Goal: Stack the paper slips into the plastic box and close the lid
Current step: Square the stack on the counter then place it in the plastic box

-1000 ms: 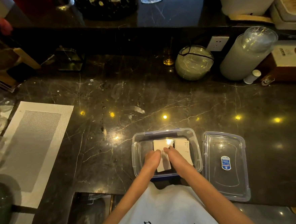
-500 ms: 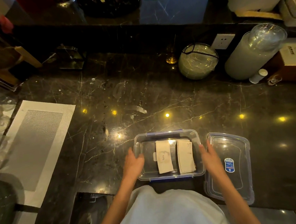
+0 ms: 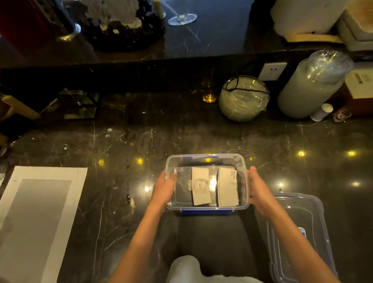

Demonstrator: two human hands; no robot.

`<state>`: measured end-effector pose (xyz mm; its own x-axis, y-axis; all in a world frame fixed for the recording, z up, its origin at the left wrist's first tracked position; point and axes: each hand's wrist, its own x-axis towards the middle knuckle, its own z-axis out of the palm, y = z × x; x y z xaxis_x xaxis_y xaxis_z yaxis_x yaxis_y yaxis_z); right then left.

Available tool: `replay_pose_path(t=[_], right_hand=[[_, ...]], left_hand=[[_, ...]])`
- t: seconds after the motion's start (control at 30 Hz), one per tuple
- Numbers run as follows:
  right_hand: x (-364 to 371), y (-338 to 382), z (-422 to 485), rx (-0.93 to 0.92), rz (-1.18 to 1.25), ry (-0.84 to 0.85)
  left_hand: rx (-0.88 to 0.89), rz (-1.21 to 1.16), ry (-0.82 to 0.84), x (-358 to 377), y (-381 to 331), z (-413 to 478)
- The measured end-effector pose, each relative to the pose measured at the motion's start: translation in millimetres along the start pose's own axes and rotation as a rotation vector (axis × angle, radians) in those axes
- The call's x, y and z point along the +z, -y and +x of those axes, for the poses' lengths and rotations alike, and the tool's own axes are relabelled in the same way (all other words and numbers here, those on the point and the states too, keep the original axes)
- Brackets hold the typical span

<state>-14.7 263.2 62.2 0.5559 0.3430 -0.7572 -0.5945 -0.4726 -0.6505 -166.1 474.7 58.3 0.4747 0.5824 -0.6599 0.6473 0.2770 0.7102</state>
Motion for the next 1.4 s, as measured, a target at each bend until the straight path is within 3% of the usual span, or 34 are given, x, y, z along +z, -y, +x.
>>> replay_pose_path(t=[0.27,0.33,0.4,0.47,0.6,0.73,0.87,1.07,1.23,1.4], right_hand=[[3,12,16,0.039,-0.084,-0.049],[9,10,13,-0.111,-0.301,-0.213],[16,4,6,-0.413,-0.557,-0.493],[29,1,2,-0.595,-0.684,-0.518],[59,-2,16,-0.41,-1.02,-0.369],[78,3,34,-0.256,-1.141,-0.347],[80,1,45,-0.248,-1.27,-0.393],[78,-5,49,-0.275,-1.295,-0.408],[64,-2,26,-0.376,-1.141,-0.344],[9,-9,-28,-0.621,-0.778,-0.463]], left_hand=[[-0.041,0.215,-0.098,9,1,19],[0.028,0.371,-0.254,16,2,13],[0.279,0.508,-0.453,27,3,2],[0.457,0.545,-0.43,43,4,-3],[0.429,0.633,-0.189,76,5,4],[0.331,0.76,-0.134,94,3,15],[0.328,0.826,-0.123,98,7,22],[0.326,0.827,-0.116,96,11,24],[0.355,0.816,-0.175,94,7,8],[0.628,0.651,-0.273,113,-6,-28]])
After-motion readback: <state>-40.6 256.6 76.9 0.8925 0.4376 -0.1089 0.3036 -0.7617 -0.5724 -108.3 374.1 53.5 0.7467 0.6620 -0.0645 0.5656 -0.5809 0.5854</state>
